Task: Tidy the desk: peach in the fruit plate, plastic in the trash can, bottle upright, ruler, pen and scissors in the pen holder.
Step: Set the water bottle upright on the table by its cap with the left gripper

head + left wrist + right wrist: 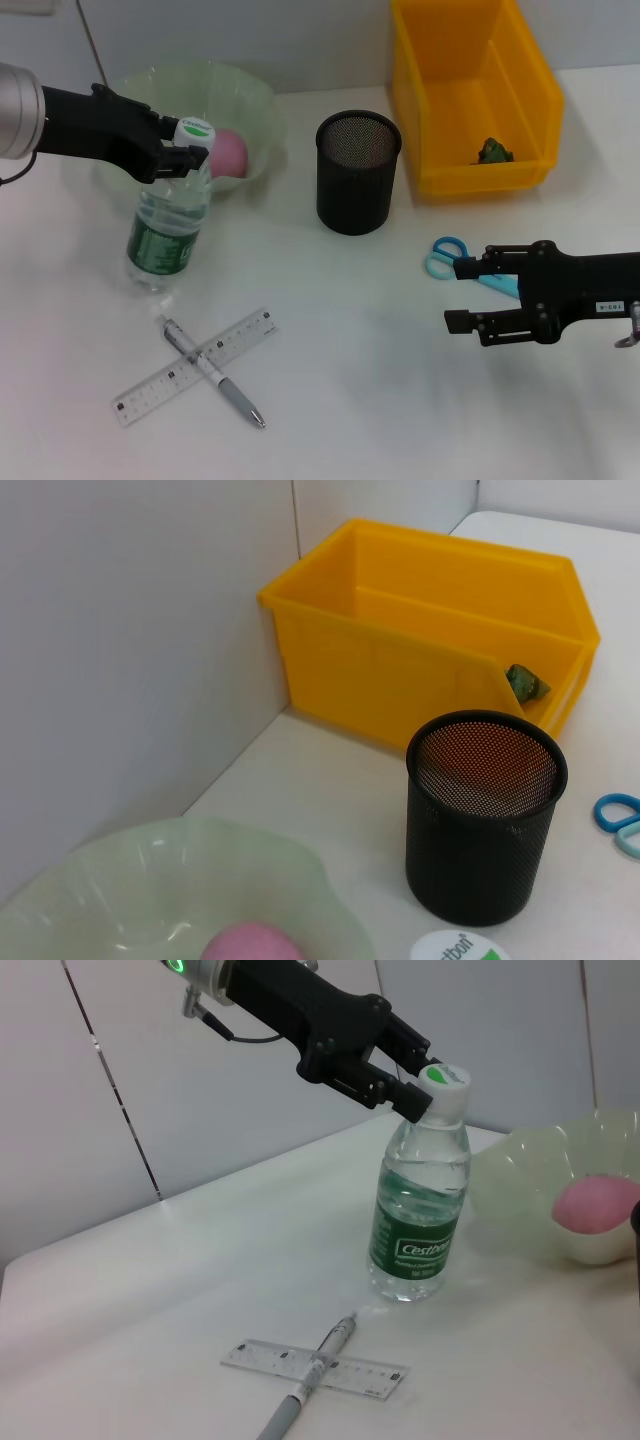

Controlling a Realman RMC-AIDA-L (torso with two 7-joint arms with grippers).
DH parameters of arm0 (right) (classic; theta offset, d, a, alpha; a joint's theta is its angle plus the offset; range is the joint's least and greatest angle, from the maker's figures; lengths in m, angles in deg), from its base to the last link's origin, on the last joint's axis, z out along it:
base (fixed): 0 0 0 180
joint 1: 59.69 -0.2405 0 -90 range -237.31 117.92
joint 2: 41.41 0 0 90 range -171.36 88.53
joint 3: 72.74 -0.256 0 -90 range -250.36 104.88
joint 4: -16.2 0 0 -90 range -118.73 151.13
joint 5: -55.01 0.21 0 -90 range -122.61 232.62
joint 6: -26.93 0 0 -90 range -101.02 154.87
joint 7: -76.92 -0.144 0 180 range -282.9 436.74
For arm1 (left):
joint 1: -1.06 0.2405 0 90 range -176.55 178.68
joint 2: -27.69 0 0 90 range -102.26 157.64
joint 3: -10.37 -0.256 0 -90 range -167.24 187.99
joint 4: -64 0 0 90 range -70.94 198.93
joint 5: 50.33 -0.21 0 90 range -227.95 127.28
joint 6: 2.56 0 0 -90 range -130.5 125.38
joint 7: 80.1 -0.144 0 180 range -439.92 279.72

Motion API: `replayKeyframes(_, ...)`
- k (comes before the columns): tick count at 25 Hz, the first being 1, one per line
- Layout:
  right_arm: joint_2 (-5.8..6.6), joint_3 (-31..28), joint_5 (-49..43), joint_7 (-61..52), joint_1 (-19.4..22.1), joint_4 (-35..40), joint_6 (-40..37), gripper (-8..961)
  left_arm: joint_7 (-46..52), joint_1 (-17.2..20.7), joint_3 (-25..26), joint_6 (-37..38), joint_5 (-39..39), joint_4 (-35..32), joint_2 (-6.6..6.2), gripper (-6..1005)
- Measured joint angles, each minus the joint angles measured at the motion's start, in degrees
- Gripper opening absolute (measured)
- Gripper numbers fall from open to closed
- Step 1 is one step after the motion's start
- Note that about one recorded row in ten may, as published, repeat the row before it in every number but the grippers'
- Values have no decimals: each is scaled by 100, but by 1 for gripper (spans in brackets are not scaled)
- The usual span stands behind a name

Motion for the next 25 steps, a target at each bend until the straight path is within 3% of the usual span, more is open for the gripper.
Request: replayKeyframes(25, -13, 0, 0, -9, 2, 0, 2, 767, 0, 21, 125, 55, 224, -83, 0, 393)
